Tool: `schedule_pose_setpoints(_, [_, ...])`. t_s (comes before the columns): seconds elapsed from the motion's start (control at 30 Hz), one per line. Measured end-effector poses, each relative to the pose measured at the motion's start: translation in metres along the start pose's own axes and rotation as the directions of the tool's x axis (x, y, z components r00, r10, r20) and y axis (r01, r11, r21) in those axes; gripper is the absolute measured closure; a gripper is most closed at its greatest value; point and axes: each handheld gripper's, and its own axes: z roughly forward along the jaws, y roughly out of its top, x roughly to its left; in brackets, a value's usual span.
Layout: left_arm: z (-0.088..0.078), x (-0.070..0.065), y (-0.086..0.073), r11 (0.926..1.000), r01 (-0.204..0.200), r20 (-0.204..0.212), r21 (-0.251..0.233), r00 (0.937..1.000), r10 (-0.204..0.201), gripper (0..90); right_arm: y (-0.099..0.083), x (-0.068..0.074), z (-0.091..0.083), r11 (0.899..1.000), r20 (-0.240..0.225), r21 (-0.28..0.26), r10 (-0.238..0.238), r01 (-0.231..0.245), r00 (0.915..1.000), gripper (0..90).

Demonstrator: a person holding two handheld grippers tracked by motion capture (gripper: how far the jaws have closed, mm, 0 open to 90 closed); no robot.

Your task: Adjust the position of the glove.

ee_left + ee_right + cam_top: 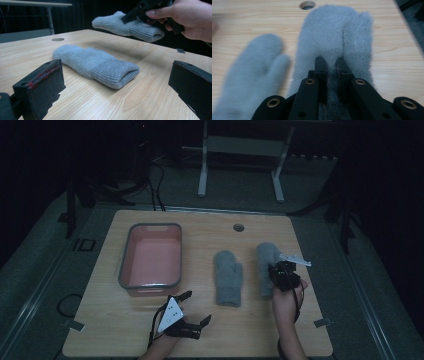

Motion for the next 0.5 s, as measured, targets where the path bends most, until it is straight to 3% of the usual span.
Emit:
schedule_pose_setpoints(0.3, [-0.001,0.0,0.0,0.9999,-0.01,-0.016,0.003,0.9998,0.01,0.3,0.002,0.052,0.007,0.999,-0.099,0.021,0.04,-0.038,0.9942,82.8])
schedule_pose_setpoints(0.4, [-0.001,0.0,0.0,0.9999,-0.009,-0.019,0.005,0.9998,0.009,0.3,0.003,0.061,0.009,0.999,-0.11,0.024,0.042,-0.04,0.993,82.8])
schedule_pose_setpoints(0.43, [-0.001,0.0,0.0,0.9999,-0.009,-0.019,0.005,0.9998,0.009,0.3,0.003,0.074,0.012,0.999,-0.123,0.026,0.044,-0.041,0.9914,82.8])
schedule_pose_setpoints(0.5, [-0.001,0.0,0.0,0.9999,-0.01,-0.018,0.004,0.9998,0.01,0.3,0.003,0.078,0.014,0.999,-0.12,0.023,0.035,-0.033,0.9921,82.7])
